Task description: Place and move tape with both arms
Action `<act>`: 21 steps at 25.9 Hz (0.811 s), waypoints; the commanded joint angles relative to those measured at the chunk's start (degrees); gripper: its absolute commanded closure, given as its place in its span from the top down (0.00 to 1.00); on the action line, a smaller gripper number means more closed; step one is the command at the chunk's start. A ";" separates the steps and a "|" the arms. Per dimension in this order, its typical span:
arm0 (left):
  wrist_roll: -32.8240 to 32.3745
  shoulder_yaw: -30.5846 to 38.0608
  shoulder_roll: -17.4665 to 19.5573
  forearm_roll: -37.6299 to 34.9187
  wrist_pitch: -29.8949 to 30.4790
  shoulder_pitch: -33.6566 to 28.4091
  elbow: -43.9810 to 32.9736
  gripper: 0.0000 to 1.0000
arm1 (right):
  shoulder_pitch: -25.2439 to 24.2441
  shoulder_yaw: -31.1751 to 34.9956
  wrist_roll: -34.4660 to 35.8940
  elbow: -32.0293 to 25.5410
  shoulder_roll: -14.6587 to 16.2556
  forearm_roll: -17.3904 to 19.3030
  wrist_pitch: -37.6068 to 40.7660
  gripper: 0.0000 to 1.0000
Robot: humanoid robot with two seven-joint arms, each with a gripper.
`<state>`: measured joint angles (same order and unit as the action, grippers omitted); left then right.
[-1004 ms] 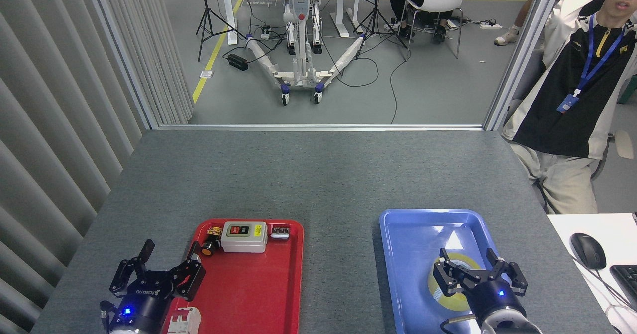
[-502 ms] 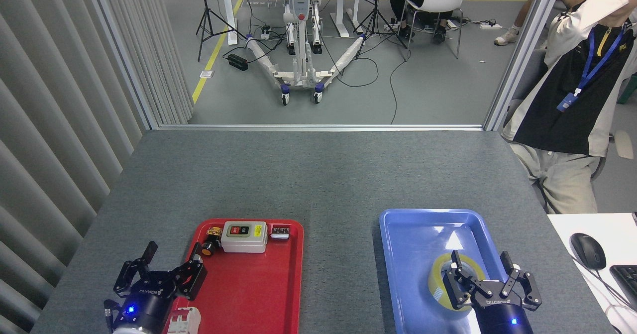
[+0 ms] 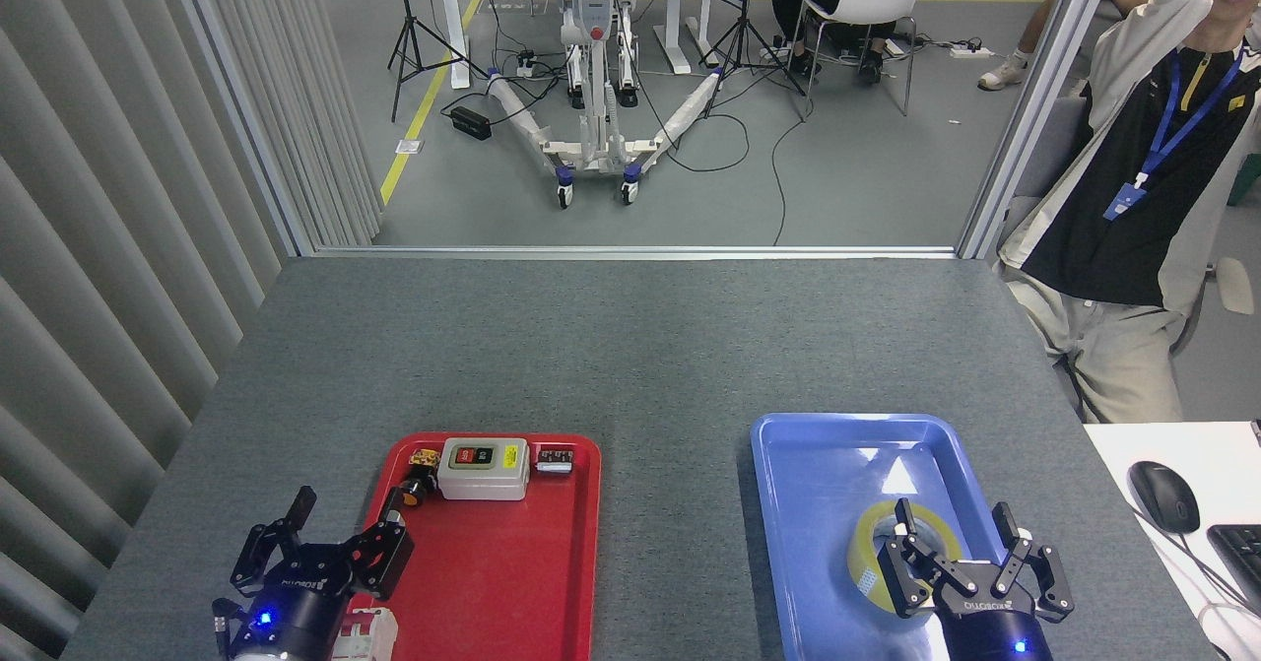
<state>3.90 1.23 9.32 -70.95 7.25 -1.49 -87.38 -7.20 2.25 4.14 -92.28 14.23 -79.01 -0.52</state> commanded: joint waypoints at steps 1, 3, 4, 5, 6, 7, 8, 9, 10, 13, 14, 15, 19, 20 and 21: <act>0.15 0.00 0.00 -0.07 0.04 0.00 -0.07 1.00 | -0.01 -0.05 0.25 0.00 -0.08 -0.01 -0.18 1.00; 0.50 0.00 0.09 -0.07 0.04 -0.53 -0.34 1.00 | -0.01 -0.05 -0.01 0.00 -0.08 0.08 -0.18 1.00; 0.94 0.00 0.09 -0.07 0.13 -0.62 -0.25 1.00 | -0.01 -0.05 -0.10 -0.09 -0.17 0.08 -0.10 1.00; 1.55 0.00 0.09 -0.07 0.13 -0.79 -0.25 1.00 | -0.09 -0.05 -0.10 -0.27 -0.34 0.08 -0.01 1.00; 2.08 0.00 0.09 0.02 0.39 -0.79 -0.25 1.00 | -0.09 -0.05 -0.01 -0.27 -0.52 0.08 -0.01 1.00; 2.43 0.00 0.09 0.02 0.74 -0.79 -0.16 1.00 | -0.01 -0.05 -0.01 -0.35 -0.69 0.08 -0.01 1.00; 2.61 0.09 0.09 0.02 1.10 -0.79 -0.25 1.00 | -0.01 -0.05 0.08 -0.35 -0.69 0.08 -0.01 1.00; 2.61 0.09 0.26 0.11 1.18 -0.79 -0.25 1.00 | -0.01 -0.05 0.25 -0.35 -0.69 0.08 0.08 1.00; 2.61 0.09 0.35 0.11 1.18 -0.70 -0.25 1.00 | -0.01 -0.05 0.25 -0.44 -0.78 0.08 0.17 1.00; 2.78 0.35 0.00 0.37 1.27 -0.88 -0.42 1.00 | -0.01 -0.05 0.25 -0.44 -0.96 0.08 0.17 1.00; 3.13 0.17 0.00 0.37 1.27 -1.06 -0.42 1.00 | -0.01 -0.05 0.25 -0.44 -1.05 0.08 0.17 1.00; 3.49 0.17 -0.09 0.46 1.27 -1.41 -0.42 1.00 | -0.01 -0.05 0.25 -0.44 -1.05 0.08 0.26 1.00; 4.19 0.17 0.09 0.64 2.24 -2.46 -1.30 1.00 | -0.01 -0.05 0.43 -0.44 -1.05 0.08 0.26 1.00; 4.19 0.17 0.09 0.72 3.20 -2.55 -1.13 1.00 | -0.09 -0.05 0.34 -0.44 -1.05 0.08 0.26 1.00; 4.10 0.17 0.09 0.72 3.91 -2.55 -1.13 1.00 | -0.01 -0.05 0.34 -0.44 -1.05 0.08 0.26 1.00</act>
<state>7.91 1.41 9.37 -70.34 9.60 -3.64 -88.37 -7.22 2.20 4.17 -92.72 13.20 -78.92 -0.28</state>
